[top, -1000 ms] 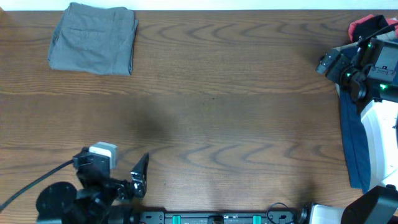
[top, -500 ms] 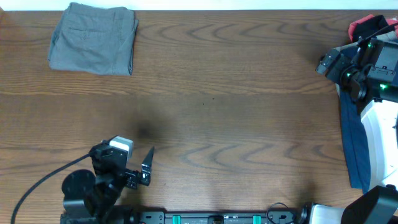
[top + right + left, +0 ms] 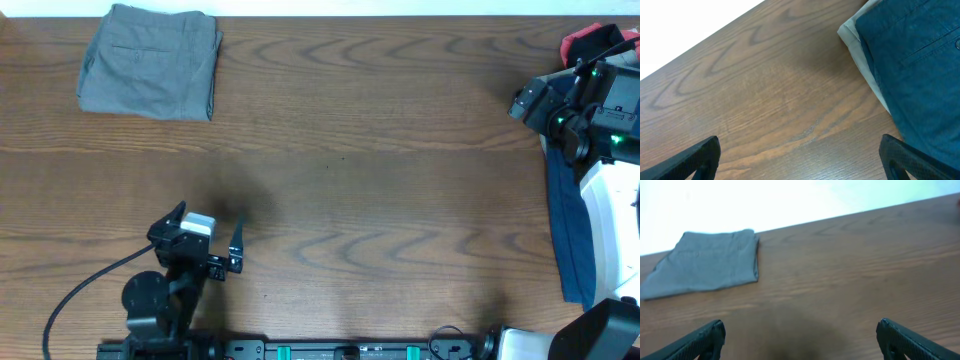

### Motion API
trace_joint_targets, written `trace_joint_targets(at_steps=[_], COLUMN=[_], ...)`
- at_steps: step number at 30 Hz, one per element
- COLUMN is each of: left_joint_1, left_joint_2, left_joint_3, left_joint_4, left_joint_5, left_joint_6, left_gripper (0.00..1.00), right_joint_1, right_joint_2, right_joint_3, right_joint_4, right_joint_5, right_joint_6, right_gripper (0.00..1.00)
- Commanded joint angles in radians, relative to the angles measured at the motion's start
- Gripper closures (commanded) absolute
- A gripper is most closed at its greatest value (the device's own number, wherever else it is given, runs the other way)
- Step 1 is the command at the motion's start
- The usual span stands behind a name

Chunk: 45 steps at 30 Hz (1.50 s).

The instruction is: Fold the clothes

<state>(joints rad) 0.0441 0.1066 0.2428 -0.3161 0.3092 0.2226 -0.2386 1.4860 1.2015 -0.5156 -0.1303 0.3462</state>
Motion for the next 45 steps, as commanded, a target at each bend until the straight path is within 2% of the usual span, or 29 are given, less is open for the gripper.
trace_joint_targets(at_steps=[1, 6, 13, 17, 23, 45], left_joint_1=[0.003, 0.008, 0.01, 0.012, 0.012, 0.012], left_joint_2=[-0.04, -0.105, -0.105, -0.105, -0.105, -0.103], left_joint_3=[-0.05, -0.154, -0.24, -0.239, -0.239, -0.239], left_joint_4=[0.031, 0.133, 0.271, 0.265, 0.255, 0.251], left_joint_5=[-0.056, -0.072, -0.096, -0.207, -0.376, -0.37], left_joint_6=[0.011, 0.008, 0.009, -0.015, -0.146, -0.146], left_gripper=[0.02, 0.02, 0.02, 0.02, 0.02, 0.02], right_joint_1=[-0.002, -0.002, -0.002, -0.002, -0.002, 0.0], right_joint_2=[0.005, 0.005, 0.005, 0.005, 0.005, 0.005], right_joint_3=[0.014, 0.014, 0.014, 0.014, 0.014, 0.014], right_joint_4=[-0.001, -0.001, -0.001, -0.001, -0.001, -0.001], right_joint_5=[0.003, 0.003, 0.003, 0.003, 0.003, 0.003], right_joint_6=[-0.018, -0.018, -0.018, -0.018, -0.018, -0.018], right_gripper=[0.01, 0.01, 0.01, 0.01, 0.01, 0.01])
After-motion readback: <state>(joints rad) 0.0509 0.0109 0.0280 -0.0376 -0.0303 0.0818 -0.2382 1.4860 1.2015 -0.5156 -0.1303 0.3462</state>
